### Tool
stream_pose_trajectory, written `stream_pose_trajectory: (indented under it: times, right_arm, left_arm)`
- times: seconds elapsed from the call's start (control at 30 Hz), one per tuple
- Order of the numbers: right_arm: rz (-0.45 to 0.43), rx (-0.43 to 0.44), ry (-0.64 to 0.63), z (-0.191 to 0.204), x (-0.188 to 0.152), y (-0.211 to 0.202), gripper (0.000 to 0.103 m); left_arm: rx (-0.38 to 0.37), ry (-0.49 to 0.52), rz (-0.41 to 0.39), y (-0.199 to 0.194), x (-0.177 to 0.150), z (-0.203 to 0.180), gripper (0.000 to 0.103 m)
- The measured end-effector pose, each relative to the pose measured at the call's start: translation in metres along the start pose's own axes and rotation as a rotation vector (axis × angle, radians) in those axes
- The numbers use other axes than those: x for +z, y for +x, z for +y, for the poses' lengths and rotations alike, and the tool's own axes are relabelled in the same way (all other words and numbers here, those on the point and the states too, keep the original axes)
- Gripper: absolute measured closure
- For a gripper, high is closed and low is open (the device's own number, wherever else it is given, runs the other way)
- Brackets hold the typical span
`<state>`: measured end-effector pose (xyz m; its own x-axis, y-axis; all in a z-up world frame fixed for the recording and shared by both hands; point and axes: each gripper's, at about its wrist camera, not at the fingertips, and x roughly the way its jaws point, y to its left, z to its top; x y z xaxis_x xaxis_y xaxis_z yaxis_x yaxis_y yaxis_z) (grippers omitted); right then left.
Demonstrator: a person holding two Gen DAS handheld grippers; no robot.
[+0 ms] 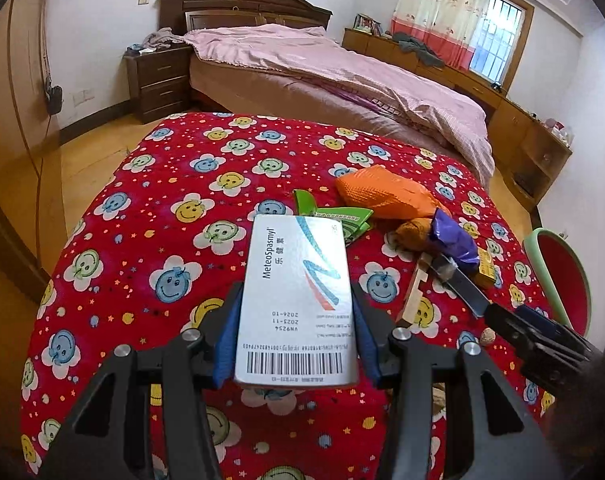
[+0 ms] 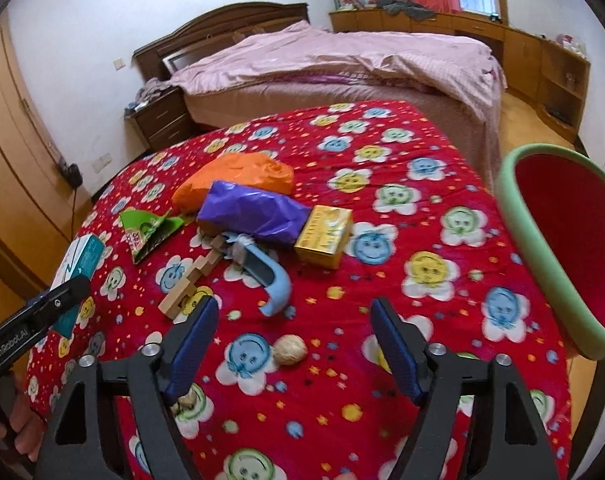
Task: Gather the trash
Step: 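Grasp the light blue plastic piece with the right tool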
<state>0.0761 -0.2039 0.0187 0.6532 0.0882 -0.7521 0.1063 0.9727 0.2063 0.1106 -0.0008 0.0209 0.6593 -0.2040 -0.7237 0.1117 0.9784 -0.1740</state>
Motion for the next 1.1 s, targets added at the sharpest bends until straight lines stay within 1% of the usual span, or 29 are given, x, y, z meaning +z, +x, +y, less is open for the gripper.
stream_pose_trajectory:
  times: [0.07, 0.13, 0.17, 0.2, 0.23, 0.27, 0.33, 0.5, 0.87, 0.97, 1.07, 1.1]
  right_arm:
    - [0.013, 0.005, -0.01, 0.004, 0.002, 0.007, 0.037]
    - [0.028, 0.012, -0.015, 0.006, 0.003, 0.015, 0.051]
    - [0.036, 0.014, -0.016, 0.006, 0.003, 0.018, 0.055]
    - [0.044, 0.018, -0.018, 0.007, 0.004, 0.021, 0.063]
    - [0.047, 0.018, -0.018, 0.007, 0.003, 0.023, 0.067]
    - [0.044, 0.018, -0.018, 0.008, 0.004, 0.023, 0.069]
    - [0.037, 0.031, -0.015, 0.008, 0.004, 0.023, 0.083]
    - [0.023, 0.043, -0.013, 0.006, 0.003, 0.018, 0.096]
    - [-0.067, 0.056, 0.005, -0.004, -0.003, -0.029, 0.101]
    - [-0.08, 0.061, 0.004, -0.005, -0.004, -0.039, 0.102]
    - [-0.072, 0.064, -0.006, -0.005, -0.004, -0.042, 0.1]
    - [-0.066, 0.066, -0.008, -0.004, -0.004, -0.042, 0.098]
  left_arm:
    - [-0.002, 0.004, 0.0, 0.002, 0.0, -0.001, 0.052]
    - [-0.003, 0.009, 0.0, 0.003, -0.001, -0.002, 0.052]
    - [-0.005, 0.01, 0.001, 0.004, -0.001, -0.002, 0.052]
    - [-0.007, 0.011, 0.002, 0.004, -0.001, -0.003, 0.052]
    - [-0.009, 0.011, 0.004, 0.005, -0.001, -0.003, 0.052]
    - [-0.011, 0.012, 0.004, 0.005, -0.001, -0.003, 0.052]
    - [-0.011, 0.014, 0.004, 0.005, -0.001, -0.004, 0.052]
    - [-0.015, 0.017, -0.003, 0.001, -0.002, -0.006, 0.052]
    - [-0.049, 0.044, -0.036, -0.023, -0.003, -0.022, 0.052]
    - [-0.061, 0.055, -0.042, -0.028, -0.004, -0.028, 0.052]
    - [-0.063, 0.065, -0.045, -0.031, -0.005, -0.031, 0.052]
    - [-0.063, 0.067, -0.046, -0.032, -0.005, -0.032, 0.052]
